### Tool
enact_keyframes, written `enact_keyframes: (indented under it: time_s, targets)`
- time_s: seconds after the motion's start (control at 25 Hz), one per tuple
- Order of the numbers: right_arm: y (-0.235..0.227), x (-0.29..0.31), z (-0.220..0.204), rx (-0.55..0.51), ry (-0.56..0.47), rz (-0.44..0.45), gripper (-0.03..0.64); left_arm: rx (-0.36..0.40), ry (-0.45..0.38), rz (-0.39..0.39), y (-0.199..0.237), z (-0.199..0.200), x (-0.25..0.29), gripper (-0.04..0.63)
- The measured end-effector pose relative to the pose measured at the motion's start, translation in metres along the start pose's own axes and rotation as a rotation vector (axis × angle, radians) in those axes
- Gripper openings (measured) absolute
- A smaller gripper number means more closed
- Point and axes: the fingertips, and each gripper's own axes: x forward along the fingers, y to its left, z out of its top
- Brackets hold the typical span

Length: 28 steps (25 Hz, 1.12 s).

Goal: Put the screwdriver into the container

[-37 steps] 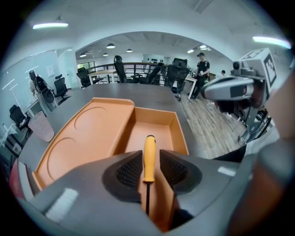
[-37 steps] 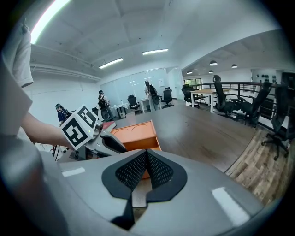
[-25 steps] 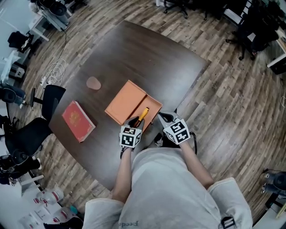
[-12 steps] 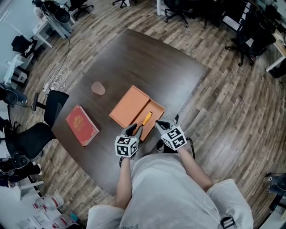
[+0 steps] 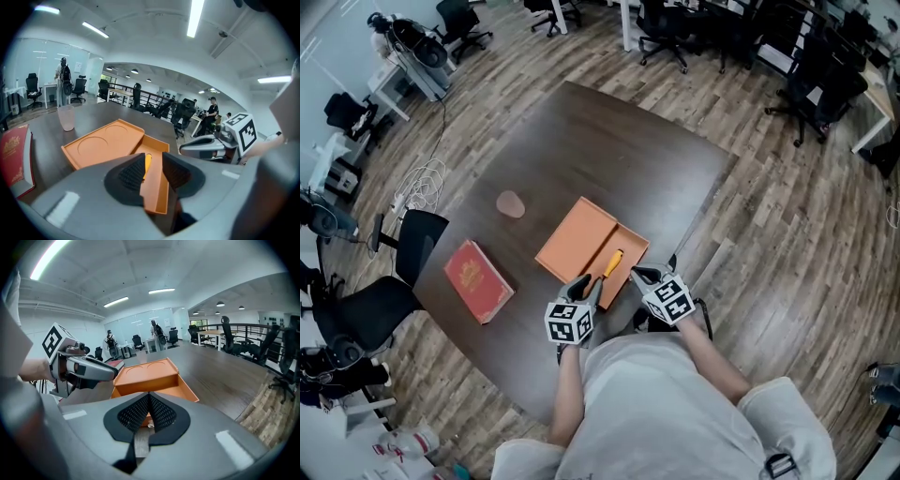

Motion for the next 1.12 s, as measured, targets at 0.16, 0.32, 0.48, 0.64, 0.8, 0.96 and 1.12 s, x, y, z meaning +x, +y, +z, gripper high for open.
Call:
enact_keyframes:
  time_s: [0.16,0.32,0.48,0.64,0.8,0.96,1.12]
  targets:
    - [-0.002,-0.001,-0.008,-0.011,0.022,-0.005,0.002,-0.003,-0.002,0.0,-0.001,-0.004,0.001,0.163]
    - [-0.001,-0.004,-0.007,-0.008,0.022,-0.008,0.002,-0.006,-0.008,0.003,-0.001,-0.002,-0.001,0.163]
    - [-0.001,-0.002,-0.008,-0.011,0.023,-0.003,0.002,-0.009,-0.019,0.009,0.0,-0.001,0.0,0.147]
    - [0.0,0.0,-0.01,-0.001,0.021,0.001,0.002,-0.009,-0.014,0.014,0.004,-0.004,-0.002,0.137]
    - [-0.001,0.0,-0.011,0.005,0.026,0.003,0.002,-0.021,-0.018,0.021,0.006,-0.004,-0.003,0.121]
    - [-0.002,0.001,-0.012,0.006,0.028,0.003,0.002,-0.027,-0.025,0.027,0.009,-0.004,-0.003,0.095]
    - [-0.001,0.004,-0.011,0.008,0.025,0.012,0.002,-0.031,-0.023,0.032,0.011,-0.006,-0.003,0.064]
